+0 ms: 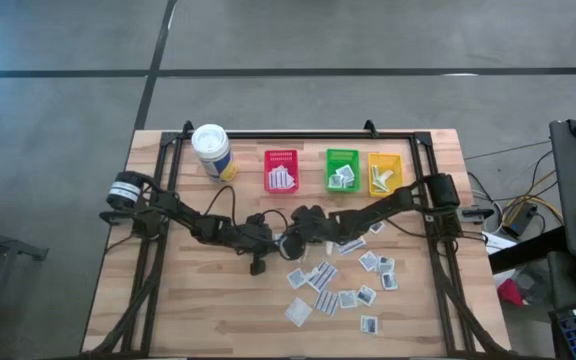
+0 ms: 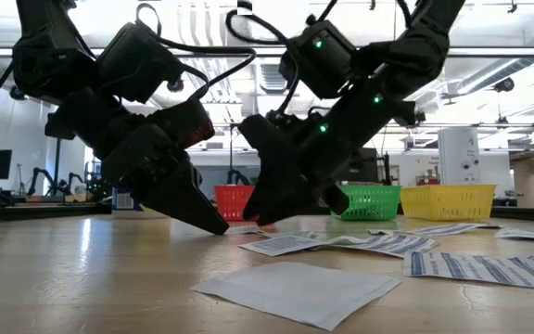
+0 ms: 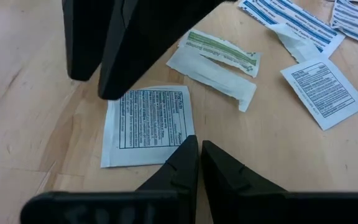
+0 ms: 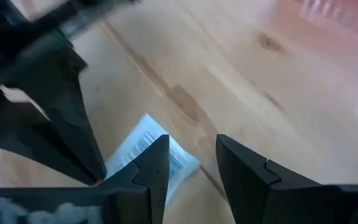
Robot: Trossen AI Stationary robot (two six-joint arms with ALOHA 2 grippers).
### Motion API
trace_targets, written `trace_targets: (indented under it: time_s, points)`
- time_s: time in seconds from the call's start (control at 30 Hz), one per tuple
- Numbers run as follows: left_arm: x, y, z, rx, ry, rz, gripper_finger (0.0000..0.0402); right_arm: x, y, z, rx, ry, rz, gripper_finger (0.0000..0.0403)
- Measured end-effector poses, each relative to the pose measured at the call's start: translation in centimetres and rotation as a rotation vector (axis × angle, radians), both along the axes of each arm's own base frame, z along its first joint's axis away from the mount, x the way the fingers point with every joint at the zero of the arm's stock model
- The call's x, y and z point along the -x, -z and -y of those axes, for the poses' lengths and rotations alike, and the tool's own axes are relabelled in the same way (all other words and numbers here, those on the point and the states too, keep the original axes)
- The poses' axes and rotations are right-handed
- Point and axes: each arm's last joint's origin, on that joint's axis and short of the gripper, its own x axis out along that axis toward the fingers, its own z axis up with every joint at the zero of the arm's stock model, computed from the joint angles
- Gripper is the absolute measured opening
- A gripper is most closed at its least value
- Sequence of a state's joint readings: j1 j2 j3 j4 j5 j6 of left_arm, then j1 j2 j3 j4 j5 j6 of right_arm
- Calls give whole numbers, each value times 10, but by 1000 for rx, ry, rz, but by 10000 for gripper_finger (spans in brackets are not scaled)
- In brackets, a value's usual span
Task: Pick & Place First Aid Supplies
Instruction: Put the alcohol pad in the green bin
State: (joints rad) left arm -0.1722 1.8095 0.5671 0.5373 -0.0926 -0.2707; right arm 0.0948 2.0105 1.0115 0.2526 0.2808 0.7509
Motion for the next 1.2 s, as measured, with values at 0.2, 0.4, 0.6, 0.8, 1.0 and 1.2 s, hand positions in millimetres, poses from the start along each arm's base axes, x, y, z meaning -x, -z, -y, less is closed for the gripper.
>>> trace_targets:
  time_s: [0.2, 0.4, 0.6, 0.8, 1.0, 1.2]
  points:
    - [0, 0, 0, -1, -1, 1, 30, -1, -1, -1, -49, -30, -10, 130]
    - [0, 0, 0, -2, -3, 2, 30, -2, 0, -1, -125, -49, -8, 128]
    - [0, 0, 0, -6, -6, 1, 30, -3, -2, -3, -187, -110, -9, 128]
    - [0, 0, -1, -9, -6, 2, 30, -7, -7, -7, -241, -248, -4, 128]
    - [0, 0, -1, -13, -2, 2, 30, -11, -11, -2, -226, -227, 12, 127]
    - [0, 0, 0, -26, 9, 6, 30, -7, -7, -2, -230, -221, -11, 97]
